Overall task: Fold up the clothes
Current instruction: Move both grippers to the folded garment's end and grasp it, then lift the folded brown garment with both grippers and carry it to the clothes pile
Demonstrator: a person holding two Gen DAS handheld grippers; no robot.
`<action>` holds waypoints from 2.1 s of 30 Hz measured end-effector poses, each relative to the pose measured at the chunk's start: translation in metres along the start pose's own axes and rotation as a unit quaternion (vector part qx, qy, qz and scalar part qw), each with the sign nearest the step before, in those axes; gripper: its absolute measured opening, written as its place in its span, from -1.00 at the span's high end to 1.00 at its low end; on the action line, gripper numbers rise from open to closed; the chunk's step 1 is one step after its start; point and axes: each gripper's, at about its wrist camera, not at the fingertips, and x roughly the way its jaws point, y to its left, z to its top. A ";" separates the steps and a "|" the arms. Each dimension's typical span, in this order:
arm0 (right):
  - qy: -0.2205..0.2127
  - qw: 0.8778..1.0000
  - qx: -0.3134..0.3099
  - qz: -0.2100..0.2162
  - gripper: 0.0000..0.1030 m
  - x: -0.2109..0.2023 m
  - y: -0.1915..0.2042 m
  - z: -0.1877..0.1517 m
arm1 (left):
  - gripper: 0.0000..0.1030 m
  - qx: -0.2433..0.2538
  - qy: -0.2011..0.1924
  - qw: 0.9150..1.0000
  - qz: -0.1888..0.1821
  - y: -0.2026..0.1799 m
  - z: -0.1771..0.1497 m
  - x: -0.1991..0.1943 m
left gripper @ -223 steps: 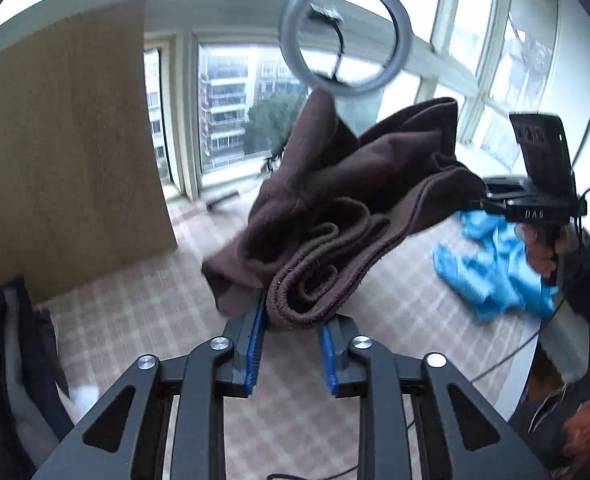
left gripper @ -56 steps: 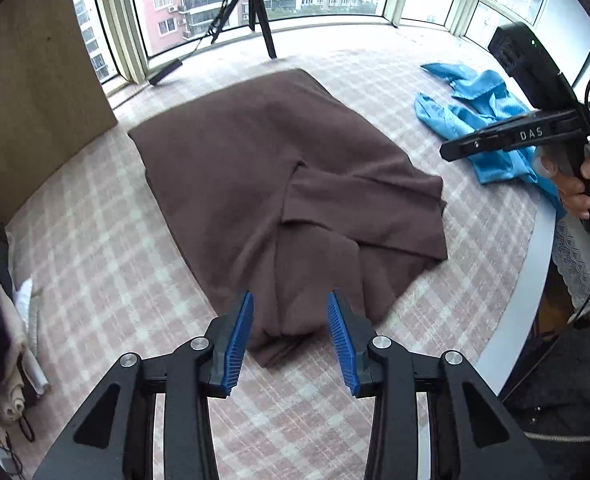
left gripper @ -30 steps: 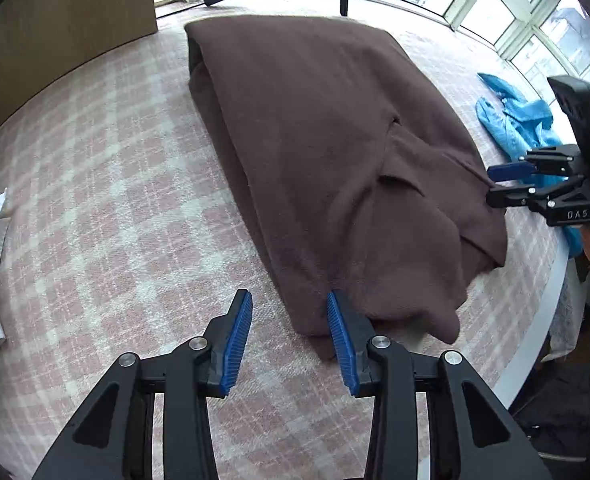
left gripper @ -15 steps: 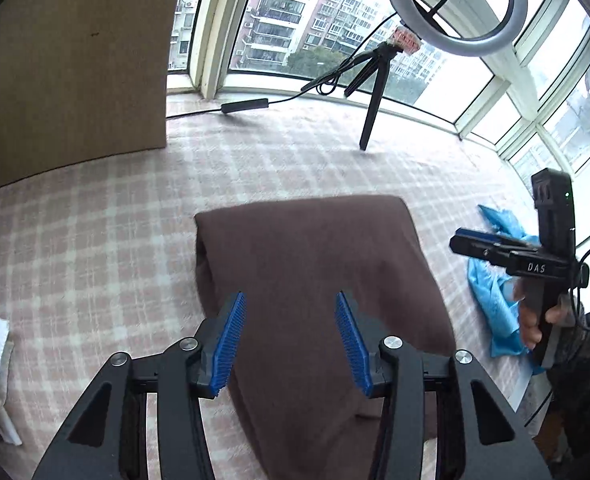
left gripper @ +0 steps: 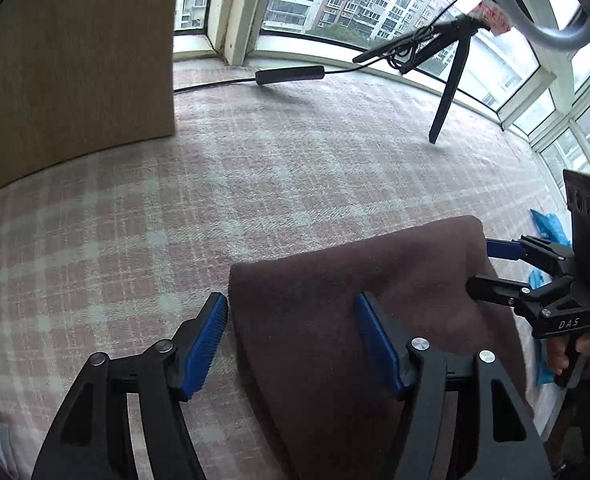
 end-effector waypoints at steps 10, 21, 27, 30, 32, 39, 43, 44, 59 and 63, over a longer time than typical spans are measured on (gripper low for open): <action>-0.020 0.997 0.072 0.013 -0.62 -0.048 -0.035 -0.081 | -0.21 -0.069 0.014 0.997 -0.034 0.018 -0.090 -0.064; -0.033 0.993 0.108 0.030 -0.63 -0.044 -0.034 -0.107 | -0.22 -0.075 0.039 0.996 -0.008 -0.013 -0.113 -0.031; -0.038 0.998 0.057 -0.012 -0.65 -0.038 -0.014 -0.107 | -0.22 -0.062 0.048 0.997 0.013 -0.023 -0.112 -0.025; -0.036 0.999 0.032 -0.017 -0.65 -0.036 -0.009 -0.106 | -0.23 -0.043 0.052 0.997 0.026 -0.029 -0.111 -0.024; -0.037 0.999 0.021 -0.006 -0.60 -0.036 -0.008 -0.105 | -0.22 -0.038 0.053 0.997 0.027 -0.031 -0.110 -0.023; -0.026 0.999 -0.007 0.044 0.00 -0.036 -0.004 -0.103 | 0.10 -0.032 0.056 0.998 -0.007 -0.034 -0.109 -0.023; -0.018 0.998 -0.012 0.056 0.08 -0.036 -0.003 -0.102 | 0.26 -0.038 0.051 0.998 -0.017 -0.035 -0.110 -0.023; -0.016 0.998 -0.012 0.060 0.13 -0.036 -0.002 -0.102 | 0.32 -0.041 0.048 0.998 -0.022 -0.036 -0.111 -0.022; -0.046 0.983 0.006 0.176 0.49 -0.057 0.042 -0.095 | 0.53 -0.026 -0.014 1.000 0.001 -0.114 -0.102 -0.046; -0.060 0.978 -0.012 0.197 0.50 -0.087 0.059 -0.098 | 0.53 -0.046 -0.040 0.998 0.002 -0.119 -0.109 -0.083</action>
